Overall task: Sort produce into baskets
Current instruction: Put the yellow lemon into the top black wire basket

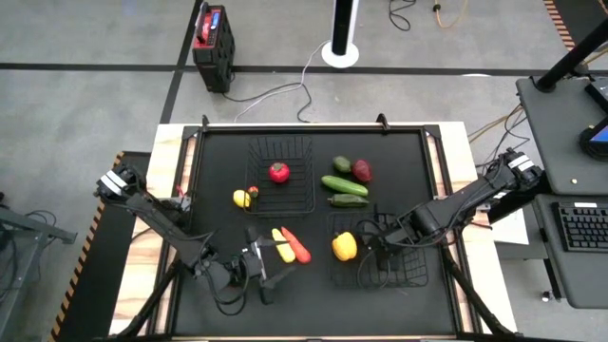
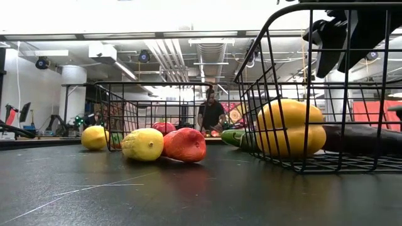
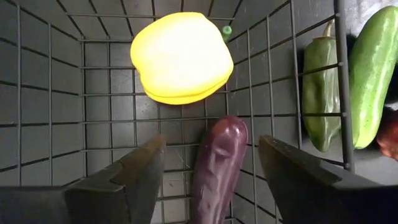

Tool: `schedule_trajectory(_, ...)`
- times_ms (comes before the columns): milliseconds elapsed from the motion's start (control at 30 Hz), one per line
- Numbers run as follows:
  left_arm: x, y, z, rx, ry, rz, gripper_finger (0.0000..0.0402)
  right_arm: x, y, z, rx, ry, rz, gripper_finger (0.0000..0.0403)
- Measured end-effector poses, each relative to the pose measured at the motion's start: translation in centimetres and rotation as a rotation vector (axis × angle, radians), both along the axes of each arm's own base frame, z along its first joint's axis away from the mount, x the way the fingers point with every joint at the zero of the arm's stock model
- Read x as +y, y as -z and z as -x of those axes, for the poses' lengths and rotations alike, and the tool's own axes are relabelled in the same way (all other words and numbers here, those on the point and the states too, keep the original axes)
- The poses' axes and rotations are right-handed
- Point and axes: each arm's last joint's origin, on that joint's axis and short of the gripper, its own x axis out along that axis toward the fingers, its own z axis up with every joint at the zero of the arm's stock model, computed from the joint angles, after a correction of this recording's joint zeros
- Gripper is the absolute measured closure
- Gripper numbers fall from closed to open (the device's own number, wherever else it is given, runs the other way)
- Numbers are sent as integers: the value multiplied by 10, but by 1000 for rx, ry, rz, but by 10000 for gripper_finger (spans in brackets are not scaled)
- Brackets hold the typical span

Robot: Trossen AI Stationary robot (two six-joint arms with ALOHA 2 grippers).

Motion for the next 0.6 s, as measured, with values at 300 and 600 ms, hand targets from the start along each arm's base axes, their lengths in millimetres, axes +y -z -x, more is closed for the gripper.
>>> schedule_trajectory(300,4,-10,4,-24,-2,45,113,1,-8,-3,-31,7,-18,140)
schedule_trajectory(600,20,-34,23,38,-8,28,114,5,-33,-11,-109,4,-55,149)
